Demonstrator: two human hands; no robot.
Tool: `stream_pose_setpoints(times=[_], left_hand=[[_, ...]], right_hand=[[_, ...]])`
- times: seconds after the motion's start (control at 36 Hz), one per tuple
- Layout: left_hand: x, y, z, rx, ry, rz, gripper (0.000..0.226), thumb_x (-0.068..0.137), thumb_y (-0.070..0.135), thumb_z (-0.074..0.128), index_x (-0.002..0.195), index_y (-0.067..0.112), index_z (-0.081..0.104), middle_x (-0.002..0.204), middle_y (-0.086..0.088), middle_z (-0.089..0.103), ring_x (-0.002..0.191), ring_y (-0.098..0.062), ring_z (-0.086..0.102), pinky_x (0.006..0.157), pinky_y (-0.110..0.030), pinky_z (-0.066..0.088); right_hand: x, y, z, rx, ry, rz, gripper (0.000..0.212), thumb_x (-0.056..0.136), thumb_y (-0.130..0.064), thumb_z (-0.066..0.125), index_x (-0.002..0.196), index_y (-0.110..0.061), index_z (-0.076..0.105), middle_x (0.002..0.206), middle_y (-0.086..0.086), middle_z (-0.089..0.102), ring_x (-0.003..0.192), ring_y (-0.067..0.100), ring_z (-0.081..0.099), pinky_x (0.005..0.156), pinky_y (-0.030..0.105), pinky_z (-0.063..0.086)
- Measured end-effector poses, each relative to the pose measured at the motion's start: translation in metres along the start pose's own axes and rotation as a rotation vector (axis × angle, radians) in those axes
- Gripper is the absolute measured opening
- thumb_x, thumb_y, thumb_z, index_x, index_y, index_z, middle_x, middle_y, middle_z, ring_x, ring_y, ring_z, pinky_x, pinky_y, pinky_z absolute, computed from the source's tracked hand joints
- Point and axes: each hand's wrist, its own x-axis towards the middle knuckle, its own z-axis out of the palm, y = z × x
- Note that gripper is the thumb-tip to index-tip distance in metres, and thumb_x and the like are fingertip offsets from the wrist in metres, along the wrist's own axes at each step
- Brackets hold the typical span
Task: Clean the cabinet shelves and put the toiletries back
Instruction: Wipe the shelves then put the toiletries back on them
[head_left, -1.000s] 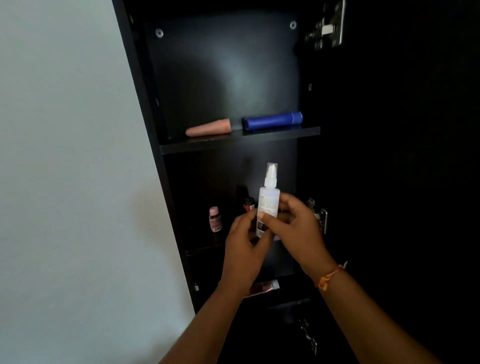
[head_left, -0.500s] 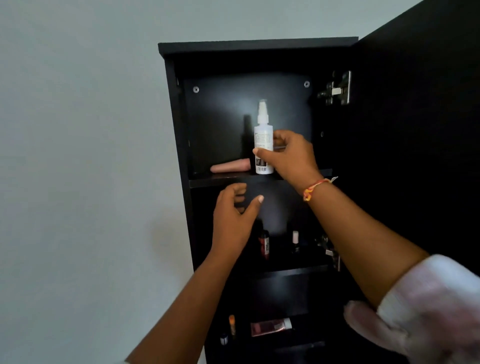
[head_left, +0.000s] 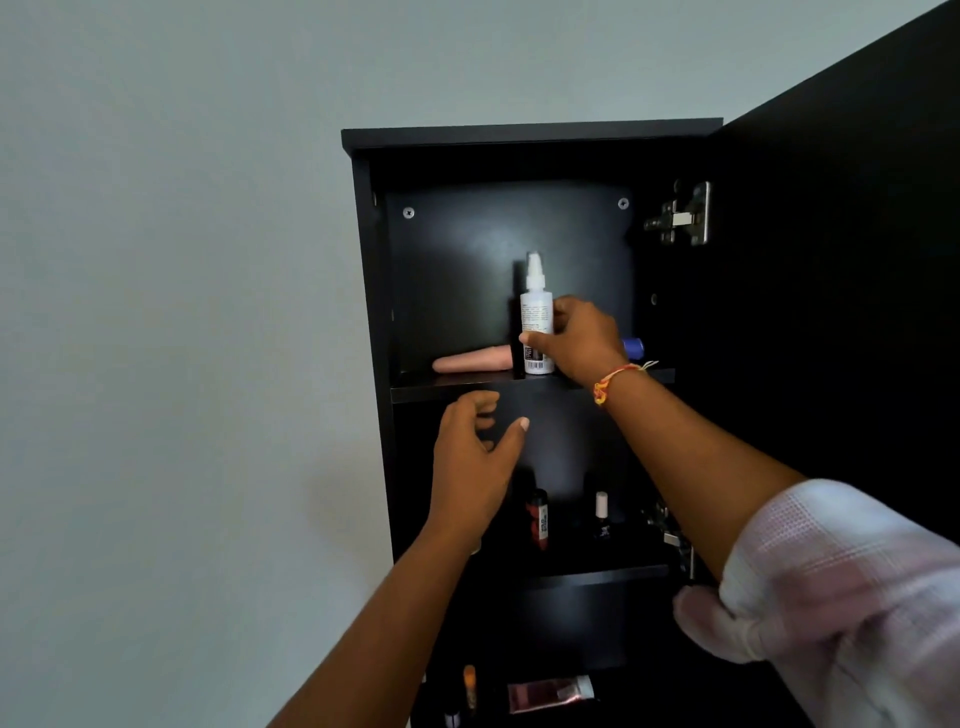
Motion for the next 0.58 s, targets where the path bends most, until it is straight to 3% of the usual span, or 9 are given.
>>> stream_pose_setpoints(times=[0.19,0.36,0.58], left_hand=[[0.001,-0.005,0.006,0.023,-0.007,-0.01,0.038,0.086,0.029,0.071,0.12,0.03,0.053,0.119,0.012,0.054,0.105,-0.003,0.055,0.079,-0.015,0.047],[0.003,-0.01,0.011,0.023,-0.025,-0.007,0.036,0.085,0.028,0.072,0.115,0.035,0.052,0.119,0.011,0.053,0.104,-0.001,0.054,0.081,-0.016,0.048],[0.007,-0.018,0.013,0.041,-0.034,-0.005,0.037,0.085,0.027,0.072,0.114,0.035,0.051,0.118,0.011,0.052,0.104,-0.002,0.054,0.083,-0.021,0.05]], right_hand=[[0.008,-0.002,0.0,-0.09,-0.079,0.009,0.038,0.078,-0.035,0.078,0.107,-0.016,0.066,0.108,0.005,0.071,0.1,0.024,0.065,0.086,0.031,0.051],[0.013,-0.002,0.001,-0.135,-0.101,0.024,0.036,0.079,-0.036,0.077,0.105,-0.015,0.065,0.104,0.005,0.07,0.097,0.023,0.065,0.072,0.023,0.042],[0.023,0.001,0.003,-0.216,-0.089,0.02,0.038,0.077,-0.041,0.078,0.102,-0.014,0.07,0.101,0.007,0.071,0.093,0.024,0.065,0.068,0.022,0.037]])
